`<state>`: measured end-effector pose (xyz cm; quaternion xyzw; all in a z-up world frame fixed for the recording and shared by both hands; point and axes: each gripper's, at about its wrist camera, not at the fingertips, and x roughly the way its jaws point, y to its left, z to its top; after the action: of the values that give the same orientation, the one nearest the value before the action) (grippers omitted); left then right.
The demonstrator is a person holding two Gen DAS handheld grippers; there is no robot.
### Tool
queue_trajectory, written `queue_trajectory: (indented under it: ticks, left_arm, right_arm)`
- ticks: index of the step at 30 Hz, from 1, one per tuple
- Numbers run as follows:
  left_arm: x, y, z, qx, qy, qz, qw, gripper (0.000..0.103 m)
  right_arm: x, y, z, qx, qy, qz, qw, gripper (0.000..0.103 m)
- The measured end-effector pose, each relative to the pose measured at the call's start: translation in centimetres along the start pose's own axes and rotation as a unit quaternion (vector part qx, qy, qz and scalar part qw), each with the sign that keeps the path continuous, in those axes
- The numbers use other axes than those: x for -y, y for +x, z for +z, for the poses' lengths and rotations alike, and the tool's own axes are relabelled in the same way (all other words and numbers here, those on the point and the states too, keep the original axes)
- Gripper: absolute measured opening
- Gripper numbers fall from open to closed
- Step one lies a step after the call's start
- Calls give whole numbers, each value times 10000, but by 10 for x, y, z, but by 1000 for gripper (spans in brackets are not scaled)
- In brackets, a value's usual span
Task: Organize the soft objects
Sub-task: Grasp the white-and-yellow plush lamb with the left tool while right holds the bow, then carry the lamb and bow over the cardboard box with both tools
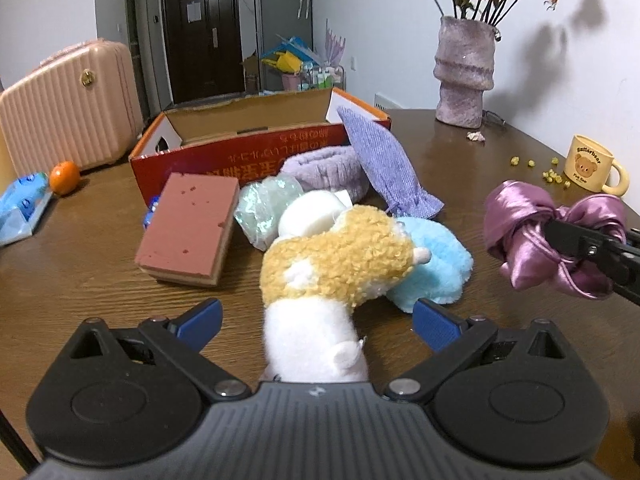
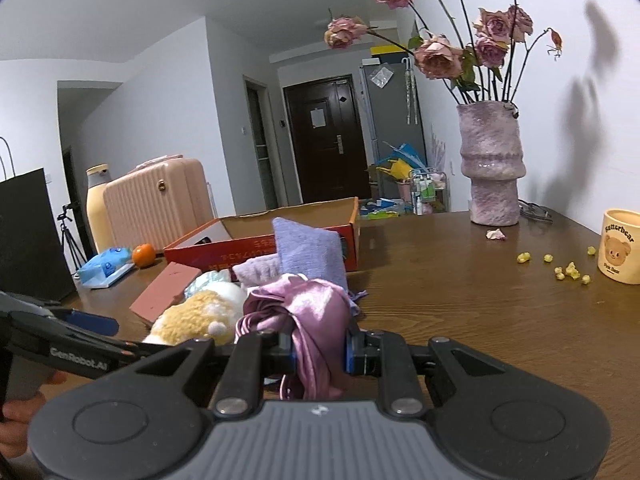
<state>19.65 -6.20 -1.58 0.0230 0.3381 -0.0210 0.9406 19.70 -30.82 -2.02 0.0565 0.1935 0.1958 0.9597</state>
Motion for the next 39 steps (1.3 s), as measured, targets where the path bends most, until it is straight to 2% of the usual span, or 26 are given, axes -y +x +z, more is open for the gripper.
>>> queue_trajectory:
  ticks: [7, 12, 18, 23, 26, 39]
  left_arm:
    - [-1, 23, 0, -281, -136, -19, 9995, 103]
    - [-4, 32, -2, -301, -169, -32, 9994, 103]
    - [-8, 41, -2, -387, -195, -136, 9990, 87]
    - [-11, 45, -3, -449, -225, -203, 9985, 63]
    - [-12, 44, -3, -409, -232, -228, 9986, 53]
    - [-18, 35, -3, -243, -360, -243, 9988, 50]
  right_arm:
    - [4, 1, -1, -18, 93, -43, 9999, 20]
    - [5, 3, -1, -49, 132, -79, 9999, 20]
    - [5, 6, -2, -77, 175, -153, 9997, 20]
    - [6, 8, -2, -113, 186, -179, 9996, 20]
    - [6, 9, -3, -123, 201, -195, 9995, 20]
    - [7, 8, -4, -79, 210, -219, 9995, 20]
